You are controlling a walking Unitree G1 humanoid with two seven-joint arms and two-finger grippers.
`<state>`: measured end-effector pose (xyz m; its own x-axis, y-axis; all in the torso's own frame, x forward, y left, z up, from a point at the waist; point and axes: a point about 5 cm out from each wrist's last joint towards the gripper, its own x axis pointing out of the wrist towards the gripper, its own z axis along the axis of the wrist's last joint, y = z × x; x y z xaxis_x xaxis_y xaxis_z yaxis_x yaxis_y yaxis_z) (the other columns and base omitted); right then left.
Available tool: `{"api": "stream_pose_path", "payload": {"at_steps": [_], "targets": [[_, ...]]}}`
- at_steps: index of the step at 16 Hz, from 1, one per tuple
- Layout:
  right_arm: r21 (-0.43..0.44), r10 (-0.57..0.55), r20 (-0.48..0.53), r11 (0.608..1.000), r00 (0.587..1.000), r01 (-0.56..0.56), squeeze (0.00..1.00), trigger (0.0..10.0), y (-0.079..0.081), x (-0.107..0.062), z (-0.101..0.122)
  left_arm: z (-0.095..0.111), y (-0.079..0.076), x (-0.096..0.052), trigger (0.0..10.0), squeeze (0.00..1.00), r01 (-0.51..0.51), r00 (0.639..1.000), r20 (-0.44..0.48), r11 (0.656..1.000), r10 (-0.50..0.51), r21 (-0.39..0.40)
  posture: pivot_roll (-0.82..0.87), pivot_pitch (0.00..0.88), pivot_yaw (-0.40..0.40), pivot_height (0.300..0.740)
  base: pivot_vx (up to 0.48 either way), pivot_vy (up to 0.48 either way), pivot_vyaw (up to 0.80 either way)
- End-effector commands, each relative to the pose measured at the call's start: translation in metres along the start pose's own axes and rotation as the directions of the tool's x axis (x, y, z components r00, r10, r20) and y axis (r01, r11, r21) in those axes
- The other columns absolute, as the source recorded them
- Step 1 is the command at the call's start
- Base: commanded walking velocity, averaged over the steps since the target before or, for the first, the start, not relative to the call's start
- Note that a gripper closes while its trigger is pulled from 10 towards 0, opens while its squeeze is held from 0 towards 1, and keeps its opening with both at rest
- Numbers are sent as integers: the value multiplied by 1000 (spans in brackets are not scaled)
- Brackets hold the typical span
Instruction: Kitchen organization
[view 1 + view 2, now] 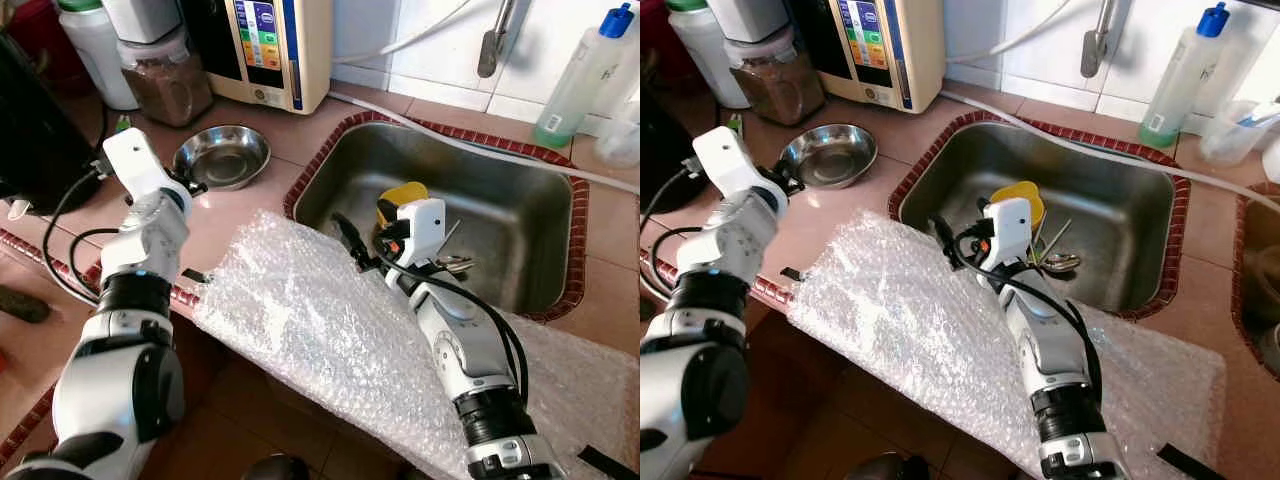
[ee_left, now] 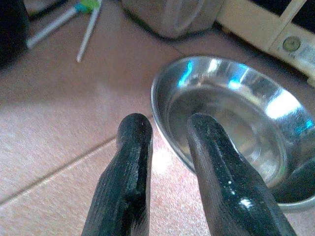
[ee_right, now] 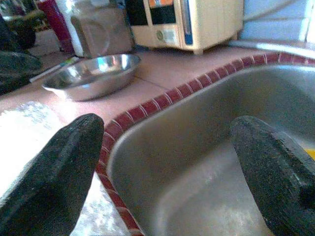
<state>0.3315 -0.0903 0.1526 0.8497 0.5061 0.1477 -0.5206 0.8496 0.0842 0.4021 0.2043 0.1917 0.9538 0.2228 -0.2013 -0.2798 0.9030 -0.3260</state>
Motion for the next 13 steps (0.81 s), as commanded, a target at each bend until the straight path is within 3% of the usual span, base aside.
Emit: {"api": "stream_pose_path", "payload": {"at_steps": [1, 8, 10, 11, 12, 13], "targets": [[4, 12, 13, 1000, 1000, -12, 1000, 10000, 4, -2, 2, 3, 3, 3, 10000, 1000, -22, 1000, 6, 1000, 23, 0, -26, 141, 115, 740, 0, 0, 0], [9, -1, 7, 1000, 1000, 1, 1000, 10000, 8, -10, 1, 3, -4, 8, 10000, 1000, -41, 999, -7, 998, 41, -37, -50, 160, 132, 740, 0, 0, 0], [10, -7, 3, 1000, 1000, 7, 1000, 10000, 8, -13, 0, 0, -3, 9, 10000, 1000, -76, 996, -54, 996, 73, -56, -56, 163, 136, 740, 0, 0, 0], [10, -8, 1, 1000, 1000, 8, 1000, 10000, 9, -13, 0, -1, -2, 9, 10000, 659, -84, 994, -74, 994, 79, -66, -58, 164, 137, 740, 0, 0, 0], [10, -11, 0, 1000, 1000, 11, 1000, 10000, 9, -13, 0, -3, -2, 9, 10000, 0, -96, 991, -99, 991, 86, -94, -60, 163, 142, 740, 0, 0, 0], [10, -13, 0, 1000, 1000, 13, 1000, 10000, 8, -14, 0, -3, -2, 9, 10000, 0, -99, 991, -106, 989, 87, -108, -61, 163, 143, 740, 0, 0, 0]]}}
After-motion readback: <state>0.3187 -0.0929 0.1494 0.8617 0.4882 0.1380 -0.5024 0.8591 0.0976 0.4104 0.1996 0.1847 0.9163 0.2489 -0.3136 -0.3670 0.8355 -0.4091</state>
